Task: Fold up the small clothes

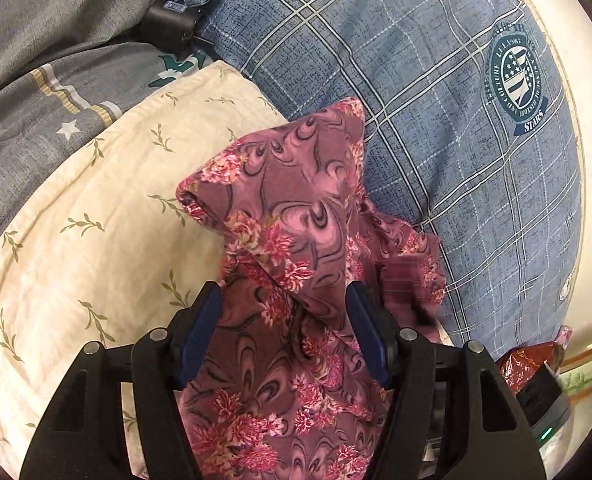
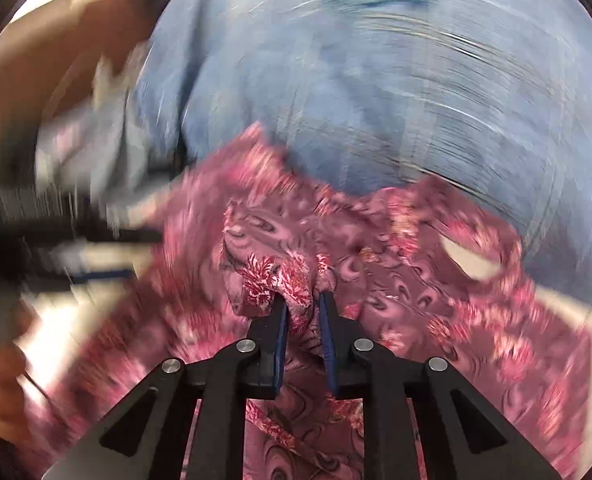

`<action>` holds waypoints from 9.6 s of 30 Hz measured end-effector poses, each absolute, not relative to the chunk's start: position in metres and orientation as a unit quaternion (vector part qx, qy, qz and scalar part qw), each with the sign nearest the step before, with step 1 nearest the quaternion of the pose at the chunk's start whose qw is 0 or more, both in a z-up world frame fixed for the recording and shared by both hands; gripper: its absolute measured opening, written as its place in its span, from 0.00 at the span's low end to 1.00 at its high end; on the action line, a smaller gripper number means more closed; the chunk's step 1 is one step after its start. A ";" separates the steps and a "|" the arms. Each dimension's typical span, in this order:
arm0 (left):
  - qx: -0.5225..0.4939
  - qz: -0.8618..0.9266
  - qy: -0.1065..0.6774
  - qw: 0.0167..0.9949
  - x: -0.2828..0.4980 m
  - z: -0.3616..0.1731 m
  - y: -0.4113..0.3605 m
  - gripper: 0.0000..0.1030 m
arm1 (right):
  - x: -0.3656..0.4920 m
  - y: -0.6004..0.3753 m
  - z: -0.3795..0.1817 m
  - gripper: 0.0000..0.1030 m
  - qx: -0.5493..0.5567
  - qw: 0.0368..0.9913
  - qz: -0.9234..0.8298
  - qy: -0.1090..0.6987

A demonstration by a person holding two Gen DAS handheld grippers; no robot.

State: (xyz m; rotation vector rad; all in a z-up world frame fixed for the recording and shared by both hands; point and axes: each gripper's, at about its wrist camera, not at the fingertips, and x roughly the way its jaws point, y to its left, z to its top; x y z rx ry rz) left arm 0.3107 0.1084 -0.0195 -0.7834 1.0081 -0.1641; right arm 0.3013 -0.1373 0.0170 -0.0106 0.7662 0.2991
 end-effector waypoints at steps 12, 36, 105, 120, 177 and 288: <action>-0.359 -0.113 0.478 0.794 0.314 -0.021 0.073 0.72 | 0.249 -0.380 -0.013 0.09 0.409 0.843 0.028 0.348; -0.395 -0.098 0.485 0.774 0.302 -0.045 0.076 0.03 | 0.202 -0.397 -0.040 0.06 0.419 0.823 0.013 0.384; -0.263 -0.010 0.415 0.871 0.295 -0.014 0.073 0.56 | 0.272 -0.297 0.009 0.33 0.250 0.865 0.096 0.425; -0.150 -0.094 0.542 0.821 0.247 0.008 0.090 0.62 | 0.077 -0.404 -0.002 0.45 0.266 0.853 -0.018 0.448; -0.331 -0.199 0.526 0.758 0.270 0.022 0.139 0.08 | 0.082 -0.407 0.022 0.04 0.394 0.862 0.119 0.296; -0.161 -0.241 0.550 0.783 0.315 -0.024 0.097 0.59 | 0.091 -0.428 -0.017 0.36 0.361 0.849 -0.040 0.383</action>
